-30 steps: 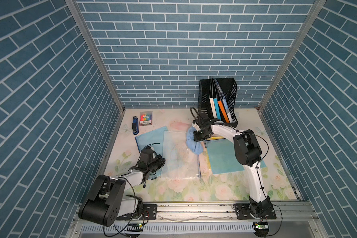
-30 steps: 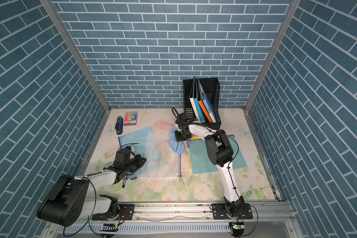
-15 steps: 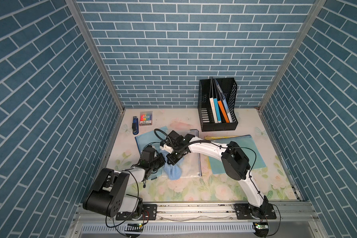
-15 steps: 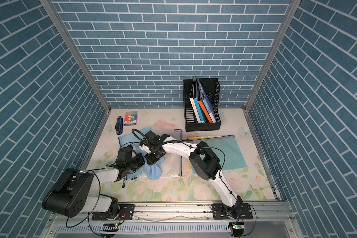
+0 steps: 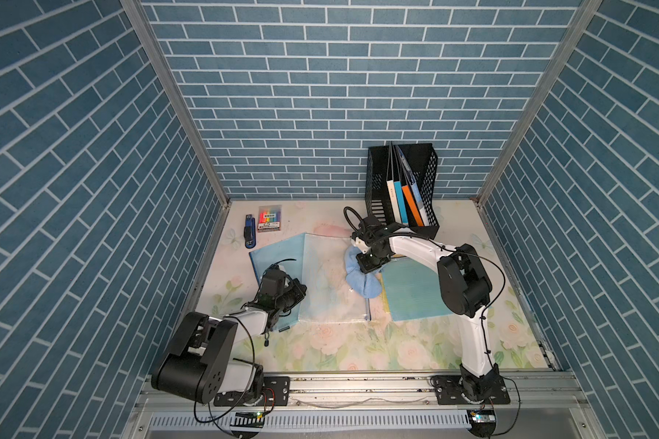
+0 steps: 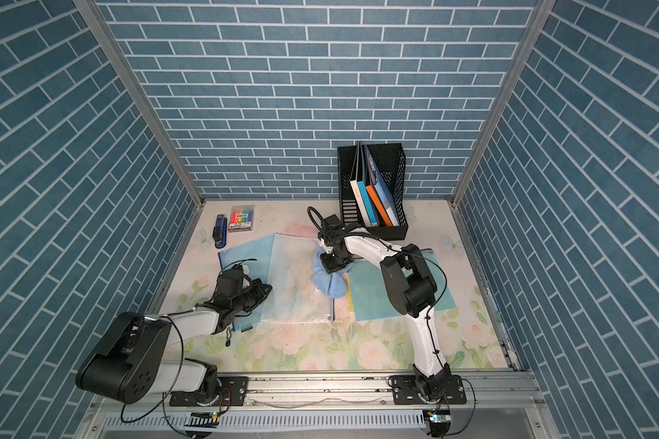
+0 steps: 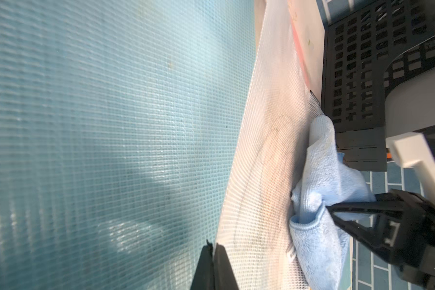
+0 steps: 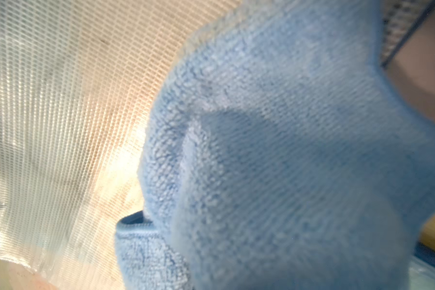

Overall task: Wipe the document bag
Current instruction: Wipe the dirt from the document bag.

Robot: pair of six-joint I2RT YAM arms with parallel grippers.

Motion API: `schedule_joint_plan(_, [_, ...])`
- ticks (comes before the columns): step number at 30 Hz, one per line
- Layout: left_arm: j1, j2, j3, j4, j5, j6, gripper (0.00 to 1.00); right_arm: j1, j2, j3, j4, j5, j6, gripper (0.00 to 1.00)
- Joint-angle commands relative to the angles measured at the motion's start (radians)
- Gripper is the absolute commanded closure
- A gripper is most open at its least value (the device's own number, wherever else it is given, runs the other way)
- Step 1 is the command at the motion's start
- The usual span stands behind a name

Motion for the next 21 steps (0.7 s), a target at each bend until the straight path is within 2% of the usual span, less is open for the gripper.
schedule_joint_plan(1, [-0.009, 0.011, 0.016, 0.021, -0.020, -0.011, 1.00, 0.090, -0.016, 0.014, 0.002, -0.042, 0.006, 0.89])
schedule_joint_plan(4, [-0.021, 0.013, 0.018, 0.028, -0.031, -0.020, 1.00, 0.191, 0.005, 0.033, 0.022, -0.101, 0.014, 0.89])
schedule_joint_plan(7, [-0.022, 0.019, 0.021, 0.030, -0.035, -0.022, 1.00, 0.307, 0.021, 0.053, 0.026, -0.137, -0.028, 0.89])
schedule_joint_plan(10, [-0.023, 0.022, 0.024, 0.023, -0.037, -0.024, 1.00, 0.369, 0.019, 0.054, 0.028, -0.163, -0.098, 0.89])
schedule_joint_plan(12, [-0.022, 0.020, 0.024, 0.024, -0.037, -0.026, 1.00, 0.368, 0.015, 0.049, 0.025, -0.156, -0.111, 0.89])
schedule_joint_plan(16, [-0.022, 0.004, 0.023, 0.010, -0.040, -0.025, 1.00, 0.342, 0.016, 0.025, -0.028, -0.047, -0.118, 0.89])
schedule_joint_plan(21, [-0.022, -0.034, 0.004, -0.017, -0.054, -0.014, 1.00, 0.196, -0.127, -0.172, 0.053, -0.005, -0.041, 0.90])
